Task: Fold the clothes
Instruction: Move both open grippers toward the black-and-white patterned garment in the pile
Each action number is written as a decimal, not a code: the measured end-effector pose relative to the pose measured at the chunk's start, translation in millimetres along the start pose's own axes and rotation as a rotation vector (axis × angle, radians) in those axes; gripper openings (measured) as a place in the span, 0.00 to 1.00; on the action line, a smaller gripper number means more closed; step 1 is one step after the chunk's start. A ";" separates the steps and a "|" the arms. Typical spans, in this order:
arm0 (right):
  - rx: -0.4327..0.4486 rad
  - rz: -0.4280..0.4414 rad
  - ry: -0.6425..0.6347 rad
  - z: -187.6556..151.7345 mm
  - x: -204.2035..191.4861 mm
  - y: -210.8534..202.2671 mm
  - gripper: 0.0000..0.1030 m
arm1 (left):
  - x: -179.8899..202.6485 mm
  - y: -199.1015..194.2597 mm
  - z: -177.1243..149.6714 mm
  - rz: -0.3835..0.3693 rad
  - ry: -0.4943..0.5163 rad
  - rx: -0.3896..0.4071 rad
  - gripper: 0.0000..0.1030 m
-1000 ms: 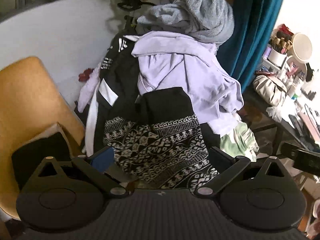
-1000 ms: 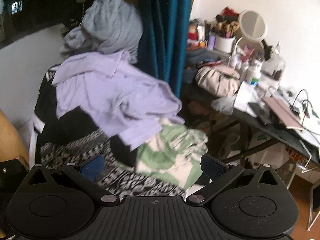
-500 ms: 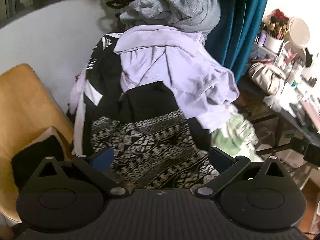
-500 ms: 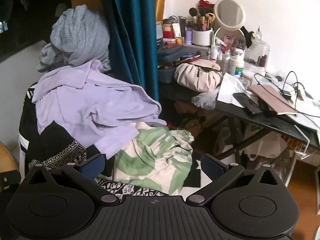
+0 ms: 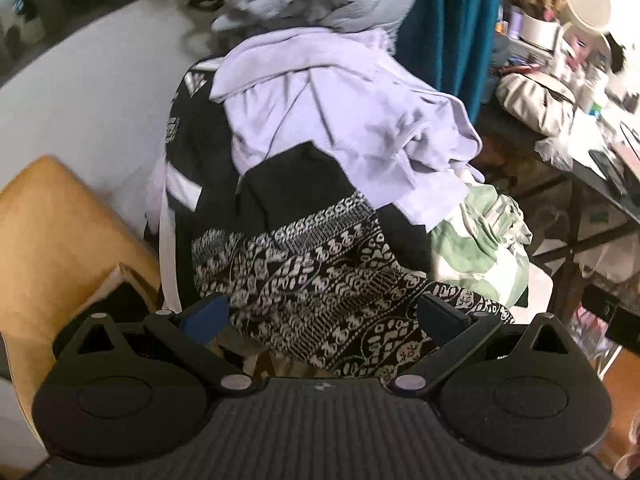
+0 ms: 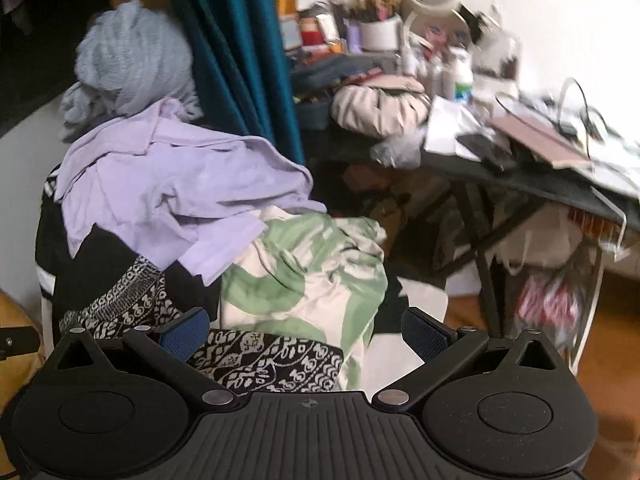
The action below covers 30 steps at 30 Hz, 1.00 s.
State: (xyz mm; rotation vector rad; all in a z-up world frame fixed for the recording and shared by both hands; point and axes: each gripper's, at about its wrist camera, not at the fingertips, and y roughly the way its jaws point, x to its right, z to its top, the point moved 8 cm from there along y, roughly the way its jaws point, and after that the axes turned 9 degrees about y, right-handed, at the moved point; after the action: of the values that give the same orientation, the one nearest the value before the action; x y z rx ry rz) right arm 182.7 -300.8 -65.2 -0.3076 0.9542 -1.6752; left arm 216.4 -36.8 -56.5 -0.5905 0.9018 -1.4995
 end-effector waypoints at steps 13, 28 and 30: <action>0.005 -0.083 -0.026 12.2 -54.9 36.1 0.99 | -51.5 63.8 29.2 -0.104 -0.018 -0.037 1.00; -0.035 -0.193 -0.092 23.3 -196.8 113.1 0.99 | -161.5 167.0 90.2 -0.219 -0.049 -0.120 1.00; -0.040 -0.211 -0.061 26.7 -201.8 119.8 0.99 | -168.9 178.5 95.6 -0.231 -0.038 -0.130 1.00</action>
State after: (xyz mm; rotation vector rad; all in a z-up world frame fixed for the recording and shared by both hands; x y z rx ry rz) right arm 350.7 -135.6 -80.4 -0.4980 0.9365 -1.8289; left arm 420.9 115.4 -123.7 -0.8384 0.9305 -1.6372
